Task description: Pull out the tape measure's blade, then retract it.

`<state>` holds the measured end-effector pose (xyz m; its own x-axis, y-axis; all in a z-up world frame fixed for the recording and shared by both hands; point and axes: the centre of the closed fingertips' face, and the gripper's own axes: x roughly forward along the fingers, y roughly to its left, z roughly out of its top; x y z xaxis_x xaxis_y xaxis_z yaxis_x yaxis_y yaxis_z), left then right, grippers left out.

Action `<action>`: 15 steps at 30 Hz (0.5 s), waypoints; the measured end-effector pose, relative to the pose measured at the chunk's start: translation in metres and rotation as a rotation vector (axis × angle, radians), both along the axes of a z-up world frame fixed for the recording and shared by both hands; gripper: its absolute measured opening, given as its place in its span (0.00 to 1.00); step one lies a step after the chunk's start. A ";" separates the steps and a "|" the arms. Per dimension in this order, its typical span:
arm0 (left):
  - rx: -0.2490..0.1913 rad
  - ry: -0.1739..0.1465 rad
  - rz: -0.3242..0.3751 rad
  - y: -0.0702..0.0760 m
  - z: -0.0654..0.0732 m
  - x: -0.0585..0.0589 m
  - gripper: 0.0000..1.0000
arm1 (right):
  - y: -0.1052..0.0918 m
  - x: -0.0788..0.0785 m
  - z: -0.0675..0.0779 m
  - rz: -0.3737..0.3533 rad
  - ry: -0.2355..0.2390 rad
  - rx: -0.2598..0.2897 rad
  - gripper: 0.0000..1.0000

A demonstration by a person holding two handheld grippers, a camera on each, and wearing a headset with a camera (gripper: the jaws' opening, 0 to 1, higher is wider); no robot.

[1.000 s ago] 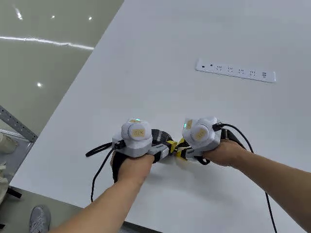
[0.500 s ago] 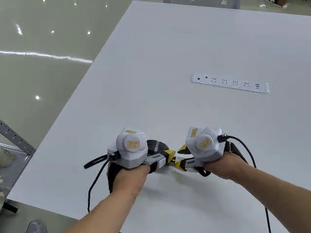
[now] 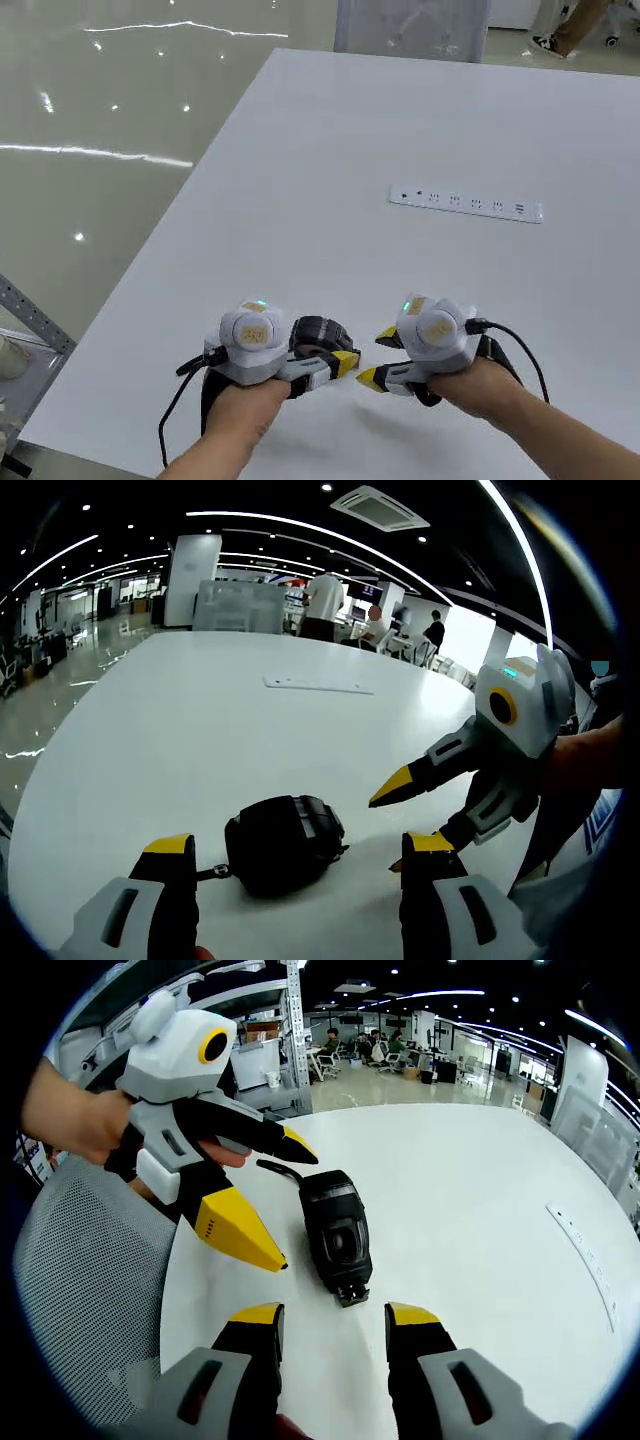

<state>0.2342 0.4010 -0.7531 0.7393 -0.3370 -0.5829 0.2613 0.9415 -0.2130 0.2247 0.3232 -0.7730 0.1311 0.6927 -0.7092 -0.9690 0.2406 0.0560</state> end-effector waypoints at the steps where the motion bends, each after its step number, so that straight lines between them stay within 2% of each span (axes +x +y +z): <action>1: 0.007 -0.002 -0.013 -0.001 0.001 -0.003 0.80 | -0.003 -0.002 0.001 -0.007 0.001 0.003 0.38; 13: 0.037 -0.004 -0.054 0.009 0.008 -0.027 0.87 | -0.029 -0.022 0.012 -0.089 0.003 0.026 0.45; 15: 0.041 -0.009 -0.058 0.012 0.010 -0.031 0.88 | -0.032 -0.026 0.015 -0.112 0.019 0.041 0.49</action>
<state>0.2035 0.4126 -0.7435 0.7246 -0.3548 -0.5908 0.3169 0.9328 -0.1716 0.1982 0.2911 -0.7577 0.1958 0.7028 -0.6839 -0.9348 0.3444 0.0863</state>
